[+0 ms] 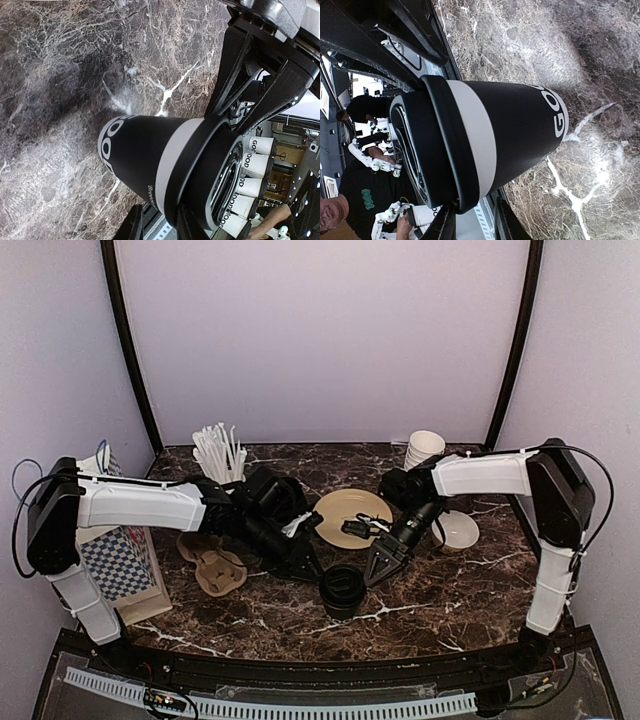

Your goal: Pack the takeout coffee

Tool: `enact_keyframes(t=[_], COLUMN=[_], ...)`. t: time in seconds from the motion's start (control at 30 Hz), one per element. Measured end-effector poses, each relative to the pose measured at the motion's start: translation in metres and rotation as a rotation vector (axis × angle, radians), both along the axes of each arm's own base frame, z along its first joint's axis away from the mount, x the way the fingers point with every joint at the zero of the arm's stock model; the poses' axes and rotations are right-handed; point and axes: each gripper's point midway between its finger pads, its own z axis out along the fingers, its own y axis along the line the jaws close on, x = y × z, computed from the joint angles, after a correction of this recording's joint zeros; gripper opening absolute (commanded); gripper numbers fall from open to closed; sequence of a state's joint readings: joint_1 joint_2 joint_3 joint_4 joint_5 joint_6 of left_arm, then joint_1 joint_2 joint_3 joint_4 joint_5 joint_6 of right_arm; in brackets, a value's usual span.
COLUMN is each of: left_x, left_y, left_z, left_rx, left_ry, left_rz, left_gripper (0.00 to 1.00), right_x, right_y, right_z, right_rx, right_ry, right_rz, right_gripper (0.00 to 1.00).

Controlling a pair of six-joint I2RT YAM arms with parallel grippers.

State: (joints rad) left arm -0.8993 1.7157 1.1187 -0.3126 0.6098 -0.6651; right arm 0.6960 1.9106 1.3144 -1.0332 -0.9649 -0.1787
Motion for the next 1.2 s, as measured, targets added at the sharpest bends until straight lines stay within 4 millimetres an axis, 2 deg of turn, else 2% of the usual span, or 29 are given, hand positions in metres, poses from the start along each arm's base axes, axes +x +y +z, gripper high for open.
enact_keyframes(t=[0.2, 0.37, 0.53, 0.73, 0.83, 0.93, 1.0, 1.1, 1.2], left_x=[0.003, 0.006, 0.008, 0.011, 0.014, 0.017, 0.02, 0.027, 0.033], left_y=[0.002, 0.007, 0.006, 0.007, 0.008, 0.009, 0.008, 0.002, -0.006], left_z=[0.008, 0.012, 0.023, 0.035, 0.041, 0.041, 0.043, 0.049, 0.051], left_rx=[0.001, 0.02, -0.006, -0.027, -0.031, -0.026, -0.029, -0.045, -0.063], left_ry=[-0.062, -0.14, -0.188, -0.235, -0.266, -0.299, -0.327, -0.368, -0.395], left_rz=[-0.002, 0.009, 0.011, 0.014, 0.016, 0.012, 0.005, -0.005, -0.013], left_gripper=[0.37, 0.48, 0.51, 0.53, 0.56, 0.65, 0.67, 0.66, 0.64], right_x=[0.003, 0.016, 0.032, 0.039, 0.037, 0.028, 0.021, 0.012, 0.006], right_y=[-0.002, 0.0, 0.01, 0.014, 0.01, -0.002, -0.012, -0.023, -0.03], right_z=[0.002, 0.006, 0.017, 0.026, 0.028, 0.032, 0.036, 0.037, 0.03], right_rx=[0.021, 0.044, 0.094, 0.122, 0.123, 0.118, 0.119, 0.134, 0.127], right_ry=[-0.063, -0.167, -0.251, -0.302, -0.333, -0.385, -0.426, -0.491, -0.51], right_rz=[0.024, 0.042, 0.051, 0.064, 0.072, 0.085, 0.095, 0.103, 0.109], right_gripper=[0.35, 0.39, 0.47, 0.56, 0.6, 0.62, 0.65, 0.66, 0.66])
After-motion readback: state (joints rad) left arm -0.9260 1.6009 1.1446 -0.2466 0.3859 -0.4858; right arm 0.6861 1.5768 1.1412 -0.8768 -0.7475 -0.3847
